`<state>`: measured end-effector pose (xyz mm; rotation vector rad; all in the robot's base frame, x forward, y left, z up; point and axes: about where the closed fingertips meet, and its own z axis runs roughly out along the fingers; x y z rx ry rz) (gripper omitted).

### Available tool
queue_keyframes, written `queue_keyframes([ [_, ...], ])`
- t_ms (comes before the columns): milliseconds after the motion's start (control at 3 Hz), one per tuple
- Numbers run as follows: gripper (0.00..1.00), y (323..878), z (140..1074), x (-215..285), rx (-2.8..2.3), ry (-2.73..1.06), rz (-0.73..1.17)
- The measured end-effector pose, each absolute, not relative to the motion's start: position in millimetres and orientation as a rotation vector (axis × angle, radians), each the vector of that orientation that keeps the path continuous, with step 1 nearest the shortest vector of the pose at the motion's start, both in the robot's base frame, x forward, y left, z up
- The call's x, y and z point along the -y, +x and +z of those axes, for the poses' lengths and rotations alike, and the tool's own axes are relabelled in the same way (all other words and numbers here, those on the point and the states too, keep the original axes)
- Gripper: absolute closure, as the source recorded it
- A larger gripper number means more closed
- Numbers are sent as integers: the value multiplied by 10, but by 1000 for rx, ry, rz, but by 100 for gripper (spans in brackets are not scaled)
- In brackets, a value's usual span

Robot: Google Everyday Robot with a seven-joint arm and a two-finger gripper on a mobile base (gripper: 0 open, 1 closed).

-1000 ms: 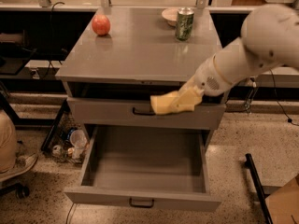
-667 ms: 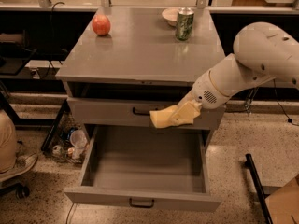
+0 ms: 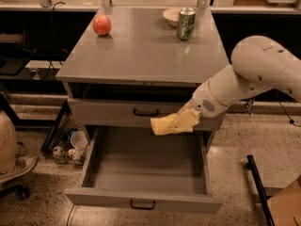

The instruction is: Place sponge into middle drawer

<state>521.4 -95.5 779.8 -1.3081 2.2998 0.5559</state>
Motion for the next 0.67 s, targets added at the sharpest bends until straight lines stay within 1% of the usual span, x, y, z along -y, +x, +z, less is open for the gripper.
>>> queue_keyframes([
  [333, 100, 5093, 7210, 875, -2351, -1239, 629],
  [667, 100, 4977, 6437, 761, -2374, -1185, 661],
])
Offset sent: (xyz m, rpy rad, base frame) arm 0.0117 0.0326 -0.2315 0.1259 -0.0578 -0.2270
